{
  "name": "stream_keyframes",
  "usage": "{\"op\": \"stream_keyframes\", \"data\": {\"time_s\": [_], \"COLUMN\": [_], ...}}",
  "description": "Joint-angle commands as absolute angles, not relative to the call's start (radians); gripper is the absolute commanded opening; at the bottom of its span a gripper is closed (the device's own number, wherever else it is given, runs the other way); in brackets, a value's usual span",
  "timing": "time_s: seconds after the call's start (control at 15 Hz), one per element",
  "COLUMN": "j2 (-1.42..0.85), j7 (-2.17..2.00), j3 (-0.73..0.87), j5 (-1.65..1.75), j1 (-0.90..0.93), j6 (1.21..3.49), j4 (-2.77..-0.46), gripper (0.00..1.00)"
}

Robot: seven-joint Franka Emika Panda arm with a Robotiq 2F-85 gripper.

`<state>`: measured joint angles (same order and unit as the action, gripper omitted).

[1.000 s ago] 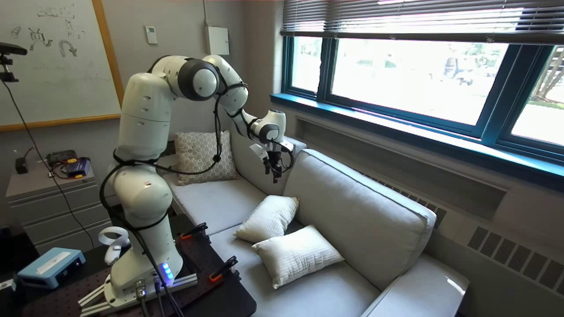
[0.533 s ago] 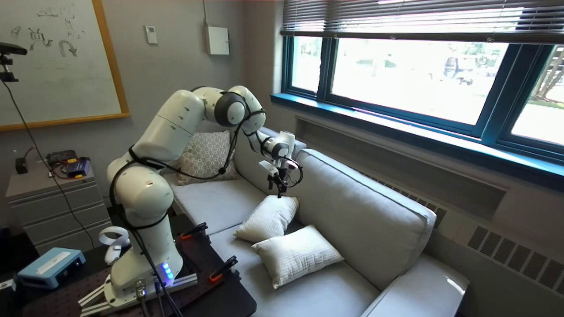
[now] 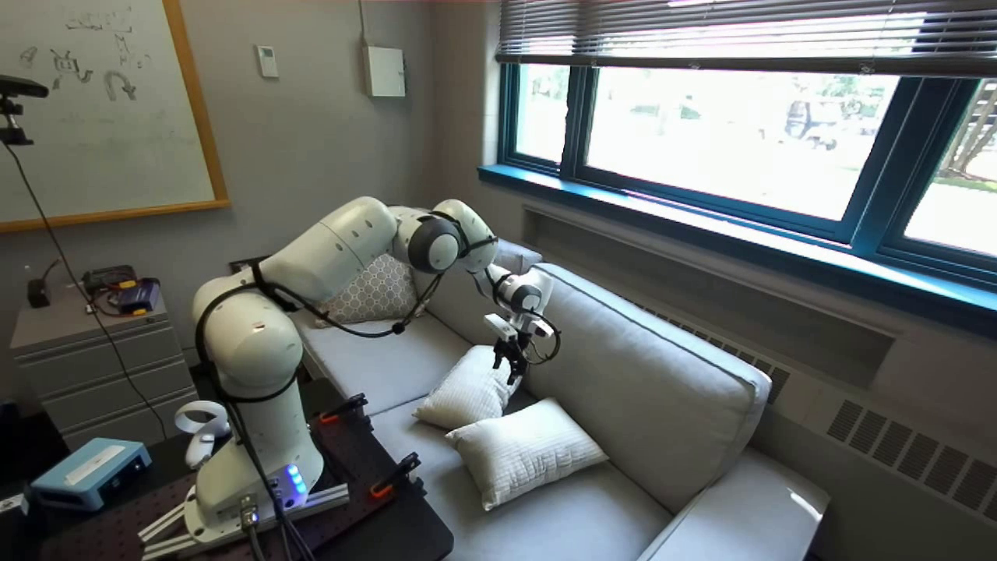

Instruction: Arrange the cushions on the couch

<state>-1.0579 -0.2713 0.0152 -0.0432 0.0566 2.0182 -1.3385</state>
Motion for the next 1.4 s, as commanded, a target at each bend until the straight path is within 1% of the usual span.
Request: {"op": "stream_keyframes", "data": {"time_s": [0.0, 0.07, 0.13, 0.33, 0.67, 1.27, 1.33], "j2": [-1.215, -1.242, -1.163, -1.218, -1.255, -1.566, -1.505], "j7": [-0.222, -0.216, -0.237, -0.222, -0.24, -0.296, -0.299], "j3": [0.01, 0.01, 0.024, 0.024, 0.026, 0.009, 0.01], "j5": [-0.091, -0.097, -0.079, -0.091, -0.086, -0.117, -0.13], "j1": [-0.019, -0.033, -0.002, -0.034, -0.014, -0.041, -0.045], "j6": [1.869, 1.834, 1.916, 1.871, 1.836, 1.599, 1.617], "j4": [-1.103, -1.06, -1.199, -1.118, -1.061, -0.702, -0.805], "gripper": [1.0, 1.0, 1.0, 1.0, 1.0, 1.0, 1.0]}}
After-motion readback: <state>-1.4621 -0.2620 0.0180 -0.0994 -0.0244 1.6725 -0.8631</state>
